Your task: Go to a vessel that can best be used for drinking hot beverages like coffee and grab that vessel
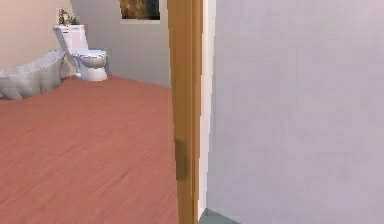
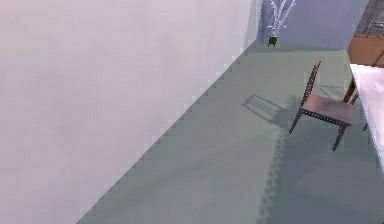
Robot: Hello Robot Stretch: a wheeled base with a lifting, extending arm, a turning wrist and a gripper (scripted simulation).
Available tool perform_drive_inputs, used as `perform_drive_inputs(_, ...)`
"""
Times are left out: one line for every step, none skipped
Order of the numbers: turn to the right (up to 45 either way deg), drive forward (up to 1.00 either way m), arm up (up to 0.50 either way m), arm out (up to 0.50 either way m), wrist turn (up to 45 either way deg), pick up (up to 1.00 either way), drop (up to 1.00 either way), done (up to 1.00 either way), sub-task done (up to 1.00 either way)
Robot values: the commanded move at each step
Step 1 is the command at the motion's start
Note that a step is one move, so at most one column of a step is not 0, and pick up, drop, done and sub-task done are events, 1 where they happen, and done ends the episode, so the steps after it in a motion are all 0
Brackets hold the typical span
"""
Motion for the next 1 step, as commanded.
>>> perform_drive_inputs(0.0, 0.45, 0.00, 0.00, 0.0, 0.00, 0.00, 0.00, 0.00)
